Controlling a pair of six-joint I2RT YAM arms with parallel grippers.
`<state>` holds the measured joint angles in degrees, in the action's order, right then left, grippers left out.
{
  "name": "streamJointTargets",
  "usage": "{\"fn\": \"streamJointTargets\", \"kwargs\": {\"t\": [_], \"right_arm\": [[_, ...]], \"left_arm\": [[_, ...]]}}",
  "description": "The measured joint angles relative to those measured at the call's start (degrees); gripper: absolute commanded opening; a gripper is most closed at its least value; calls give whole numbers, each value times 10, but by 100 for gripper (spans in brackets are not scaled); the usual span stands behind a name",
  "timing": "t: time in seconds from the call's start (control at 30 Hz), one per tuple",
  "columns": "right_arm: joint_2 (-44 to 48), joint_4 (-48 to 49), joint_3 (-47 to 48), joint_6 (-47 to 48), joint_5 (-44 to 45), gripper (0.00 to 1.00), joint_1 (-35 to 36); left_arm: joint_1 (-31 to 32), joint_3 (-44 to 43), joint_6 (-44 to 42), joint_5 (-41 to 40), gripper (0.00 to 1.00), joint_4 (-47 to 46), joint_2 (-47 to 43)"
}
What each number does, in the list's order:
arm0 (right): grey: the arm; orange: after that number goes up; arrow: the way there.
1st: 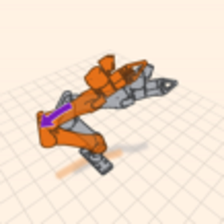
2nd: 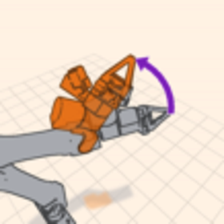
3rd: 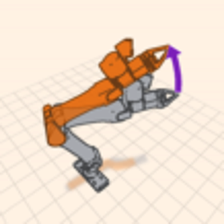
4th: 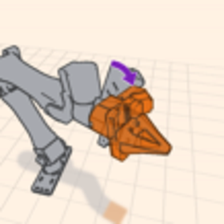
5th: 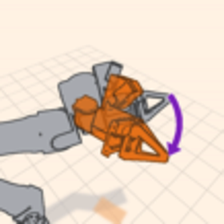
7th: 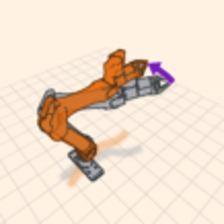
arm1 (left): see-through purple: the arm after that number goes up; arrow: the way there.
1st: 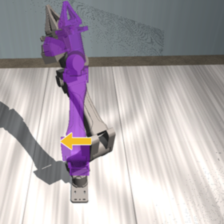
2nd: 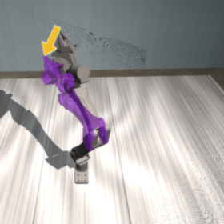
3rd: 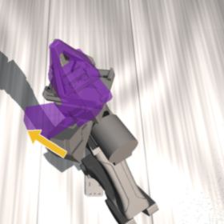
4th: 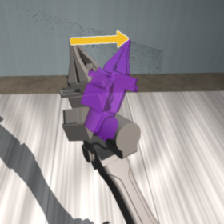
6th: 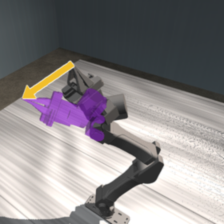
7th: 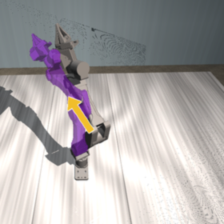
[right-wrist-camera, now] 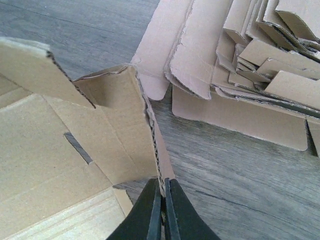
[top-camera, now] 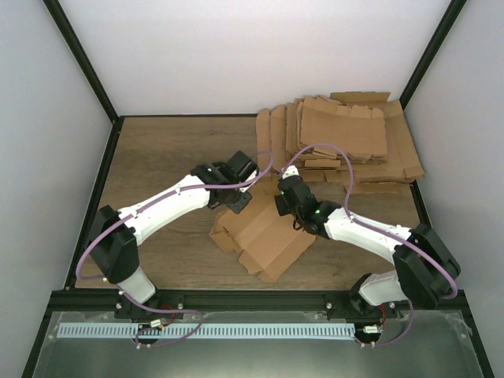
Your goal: Fold the paper box
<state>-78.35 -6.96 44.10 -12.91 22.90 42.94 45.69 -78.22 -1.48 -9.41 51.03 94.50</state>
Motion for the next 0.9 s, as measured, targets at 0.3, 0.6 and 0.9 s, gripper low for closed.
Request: {"fn": "streamJointTargets", "kwargs": {"t": [0.3, 0.6, 0.9], "right_arm": [[13, 0, 0, -5, -20, 1, 0], [50, 13, 0, -44, -57, 1, 0], [55, 45, -47, -122, -27, 1, 0]], "left_arm": [[0, -7, 16, -43, 11, -14, -21], [0, -29, 22, -67, 11, -30, -48], [2, -48, 18, -37, 31, -47, -52]]}}
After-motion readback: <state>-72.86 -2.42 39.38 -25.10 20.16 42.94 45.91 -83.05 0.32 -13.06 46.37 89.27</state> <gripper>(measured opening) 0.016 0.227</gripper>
